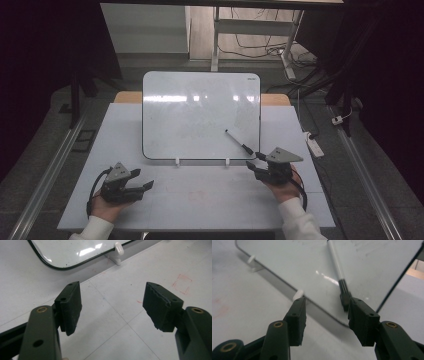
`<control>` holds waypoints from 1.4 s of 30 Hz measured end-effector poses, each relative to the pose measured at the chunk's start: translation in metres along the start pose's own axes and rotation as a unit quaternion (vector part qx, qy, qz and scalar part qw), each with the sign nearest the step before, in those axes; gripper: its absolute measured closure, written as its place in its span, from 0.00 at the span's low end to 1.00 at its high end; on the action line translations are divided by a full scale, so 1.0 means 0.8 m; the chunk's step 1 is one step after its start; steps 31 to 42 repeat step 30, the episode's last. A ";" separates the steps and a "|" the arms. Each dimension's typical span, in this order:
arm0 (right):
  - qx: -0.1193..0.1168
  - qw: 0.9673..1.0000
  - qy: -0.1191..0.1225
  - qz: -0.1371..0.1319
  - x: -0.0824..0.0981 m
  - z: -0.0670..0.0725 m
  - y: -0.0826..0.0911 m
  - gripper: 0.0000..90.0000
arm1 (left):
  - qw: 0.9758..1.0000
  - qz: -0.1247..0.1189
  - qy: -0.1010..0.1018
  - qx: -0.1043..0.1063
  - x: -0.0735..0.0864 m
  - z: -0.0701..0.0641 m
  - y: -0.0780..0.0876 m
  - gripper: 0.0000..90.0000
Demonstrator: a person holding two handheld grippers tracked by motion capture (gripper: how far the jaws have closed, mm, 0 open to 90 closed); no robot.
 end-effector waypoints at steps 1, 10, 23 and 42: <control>-0.003 1.000 0.003 -0.001 0.005 0.001 0.006 0.53 | 1.000 0.002 -0.001 0.001 0.000 0.000 -0.001 0.35; -0.019 1.000 -0.010 -0.016 0.055 -0.003 0.055 0.53 | 1.000 0.008 -0.004 0.008 0.003 0.000 -0.002 0.33; -0.019 1.000 -0.012 -0.007 0.071 -0.007 0.050 0.53 | 1.000 0.006 -0.008 0.011 0.002 0.000 -0.002 0.33; -0.019 1.000 -0.015 -0.004 0.073 -0.007 0.050 0.52 | 1.000 0.007 -0.008 0.011 0.002 0.000 -0.002 0.33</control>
Point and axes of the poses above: each handheld gripper's, and its own axes: y roughly backward along the jaws, x roughly out of its underside, z roughly to its left, the point moved 8 cm from there along -y, roughly forward along the jaws, and after that the axes turned 15 degrees about y, right-handed, at the moved point
